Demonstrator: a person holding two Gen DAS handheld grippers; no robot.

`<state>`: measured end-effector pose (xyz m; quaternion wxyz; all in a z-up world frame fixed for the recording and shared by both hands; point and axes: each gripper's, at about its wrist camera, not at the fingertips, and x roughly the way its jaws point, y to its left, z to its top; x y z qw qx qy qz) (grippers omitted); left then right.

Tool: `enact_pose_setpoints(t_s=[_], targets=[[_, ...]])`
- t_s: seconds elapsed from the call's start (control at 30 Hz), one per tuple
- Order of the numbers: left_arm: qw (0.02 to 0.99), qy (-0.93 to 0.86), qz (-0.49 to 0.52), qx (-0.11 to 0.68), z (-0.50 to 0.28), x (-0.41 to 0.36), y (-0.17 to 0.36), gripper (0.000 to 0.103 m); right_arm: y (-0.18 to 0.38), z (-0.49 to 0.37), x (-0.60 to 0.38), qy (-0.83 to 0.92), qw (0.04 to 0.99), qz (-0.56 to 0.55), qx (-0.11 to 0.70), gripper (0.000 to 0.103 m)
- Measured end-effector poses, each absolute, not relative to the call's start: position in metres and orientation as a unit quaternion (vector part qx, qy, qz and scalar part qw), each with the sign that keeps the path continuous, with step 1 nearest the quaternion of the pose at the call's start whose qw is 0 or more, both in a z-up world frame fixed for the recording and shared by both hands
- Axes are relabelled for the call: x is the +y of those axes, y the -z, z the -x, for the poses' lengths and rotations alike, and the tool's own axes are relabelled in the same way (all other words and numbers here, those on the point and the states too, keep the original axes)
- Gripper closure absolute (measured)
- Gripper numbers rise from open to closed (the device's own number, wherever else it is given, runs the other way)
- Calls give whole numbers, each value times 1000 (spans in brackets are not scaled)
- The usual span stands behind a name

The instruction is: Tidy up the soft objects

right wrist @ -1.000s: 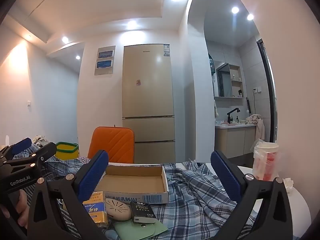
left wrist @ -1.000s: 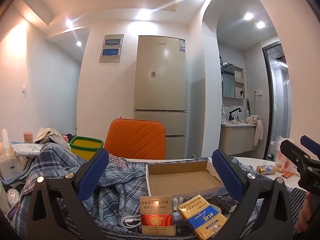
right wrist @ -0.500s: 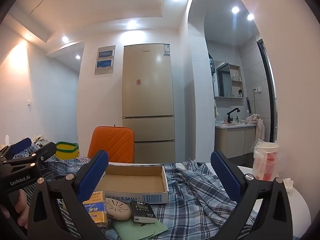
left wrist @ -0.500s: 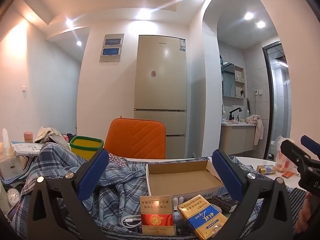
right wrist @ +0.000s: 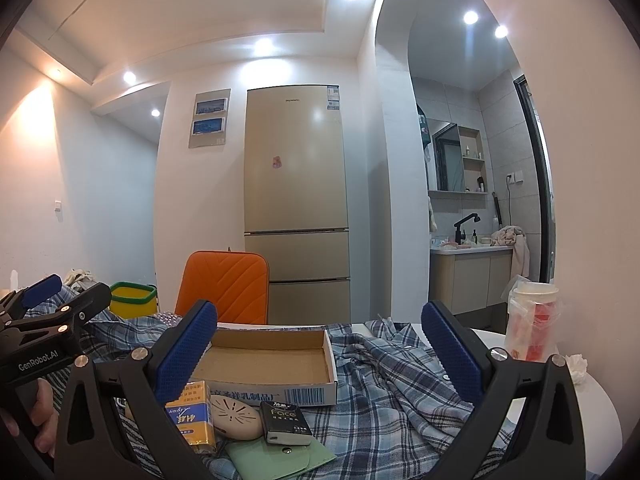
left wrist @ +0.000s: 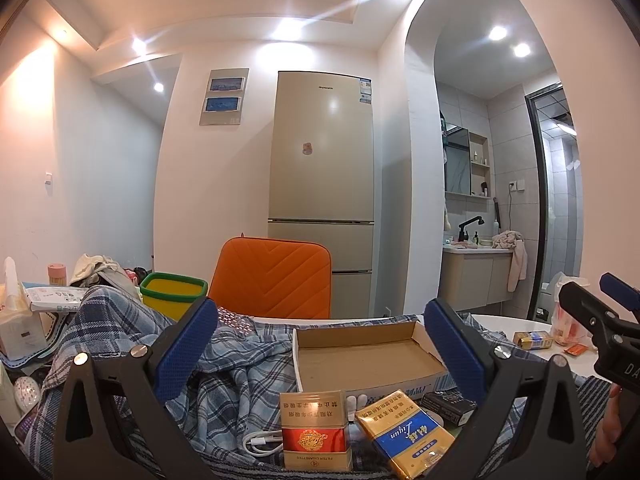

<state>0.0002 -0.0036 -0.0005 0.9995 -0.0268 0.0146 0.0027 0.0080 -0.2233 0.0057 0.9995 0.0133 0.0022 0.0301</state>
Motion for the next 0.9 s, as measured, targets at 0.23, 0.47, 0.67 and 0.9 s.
enact_pose_setpoints(t_s=[0.23,0.47,0.67,0.9], targets=[[1000,-3,27,16,-1,-3,1,0,-5,-9,-223,-30,999,-13,4,0],[1000,-2,26,15,-1,-3,1,0,-5,-9,-223,-30,999,-13,4,0],[999,-3,28,17,-2,-2,0,0,-5,-10,-223,-30,999,-13,4,0],[1000,-2,27,16,-3,-2,0,0,-5,-10,-223,-30,999,-13,5,0]])
